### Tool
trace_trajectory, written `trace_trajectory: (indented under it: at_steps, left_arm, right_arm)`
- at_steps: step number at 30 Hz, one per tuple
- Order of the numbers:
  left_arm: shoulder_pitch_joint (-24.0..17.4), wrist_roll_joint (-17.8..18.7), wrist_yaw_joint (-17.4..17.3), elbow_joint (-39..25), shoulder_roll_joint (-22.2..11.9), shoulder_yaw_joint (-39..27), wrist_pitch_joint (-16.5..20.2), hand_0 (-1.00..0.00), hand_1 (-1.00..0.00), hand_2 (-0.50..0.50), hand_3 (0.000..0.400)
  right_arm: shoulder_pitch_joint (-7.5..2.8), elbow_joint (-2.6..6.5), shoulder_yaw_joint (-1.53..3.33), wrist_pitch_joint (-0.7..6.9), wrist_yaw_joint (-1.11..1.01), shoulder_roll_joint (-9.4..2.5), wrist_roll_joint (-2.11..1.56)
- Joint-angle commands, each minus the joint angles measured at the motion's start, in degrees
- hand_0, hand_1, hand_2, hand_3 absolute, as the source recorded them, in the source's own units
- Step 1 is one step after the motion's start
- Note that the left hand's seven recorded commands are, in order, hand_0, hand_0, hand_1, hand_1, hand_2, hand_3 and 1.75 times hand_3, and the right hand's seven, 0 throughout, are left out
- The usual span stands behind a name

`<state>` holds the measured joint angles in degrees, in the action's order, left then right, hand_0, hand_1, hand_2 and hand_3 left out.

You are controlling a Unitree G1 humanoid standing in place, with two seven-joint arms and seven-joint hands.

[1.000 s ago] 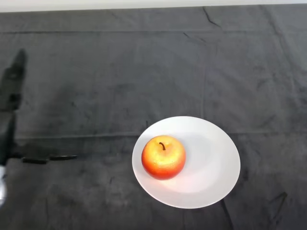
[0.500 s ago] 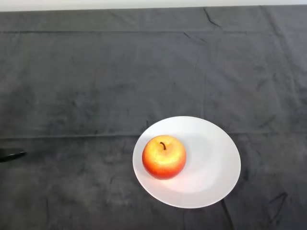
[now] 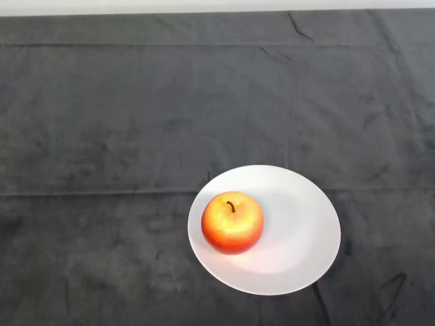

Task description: Move the apple to the plate

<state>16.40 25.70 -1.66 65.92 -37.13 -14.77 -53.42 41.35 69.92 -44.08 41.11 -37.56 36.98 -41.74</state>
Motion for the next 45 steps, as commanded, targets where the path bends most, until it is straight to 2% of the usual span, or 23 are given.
trace_trajectory:
  at_steps: [1, 9, 45]
  left_arm:
    - [-0.12, 0.03, 1.19, 2.26, -4.45, -2.64, 0.69, 0.00, 0.00, 0.00, 0.000]
    - [1.07, -1.09, 2.61, 3.40, -3.97, -3.77, 0.98, 0.00, 0.00, 0.00, 0.000]
    - [1.41, -5.16, 2.21, 3.54, -3.49, -7.09, 0.23, 0.00, 0.00, 0.00, 0.000]
  right_arm:
    - [0.68, -0.26, -0.82, -0.15, -0.09, 1.17, -1.16]
    - [0.72, -0.15, -0.82, -0.15, -0.14, 1.21, -1.13]
    - [0.80, 0.05, -0.81, -0.20, -0.29, 1.28, -1.02]
